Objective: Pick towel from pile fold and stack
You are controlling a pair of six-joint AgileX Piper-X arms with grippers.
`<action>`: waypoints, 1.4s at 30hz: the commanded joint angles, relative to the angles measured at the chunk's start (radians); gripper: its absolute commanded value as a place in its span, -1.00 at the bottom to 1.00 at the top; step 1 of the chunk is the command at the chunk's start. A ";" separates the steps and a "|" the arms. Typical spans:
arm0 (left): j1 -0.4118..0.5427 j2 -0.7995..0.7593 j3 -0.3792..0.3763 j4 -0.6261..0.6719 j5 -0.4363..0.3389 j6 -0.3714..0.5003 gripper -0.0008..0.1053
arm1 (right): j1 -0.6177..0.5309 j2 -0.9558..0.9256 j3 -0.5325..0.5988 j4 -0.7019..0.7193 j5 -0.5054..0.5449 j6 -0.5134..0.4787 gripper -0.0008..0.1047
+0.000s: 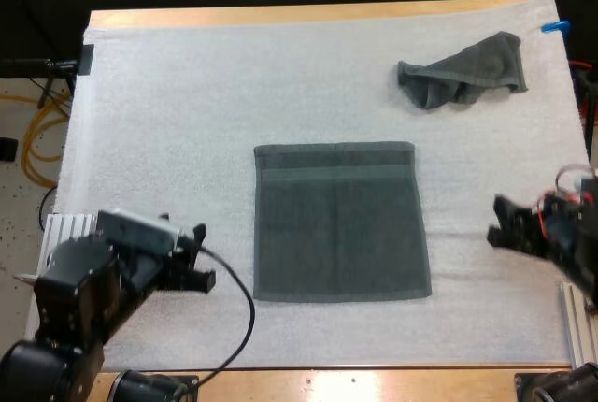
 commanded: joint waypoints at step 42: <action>0.001 -0.065 0.181 0.067 -0.015 -0.010 -0.05 | -0.003 0.635 0.517 -0.668 -0.735 0.470 0.14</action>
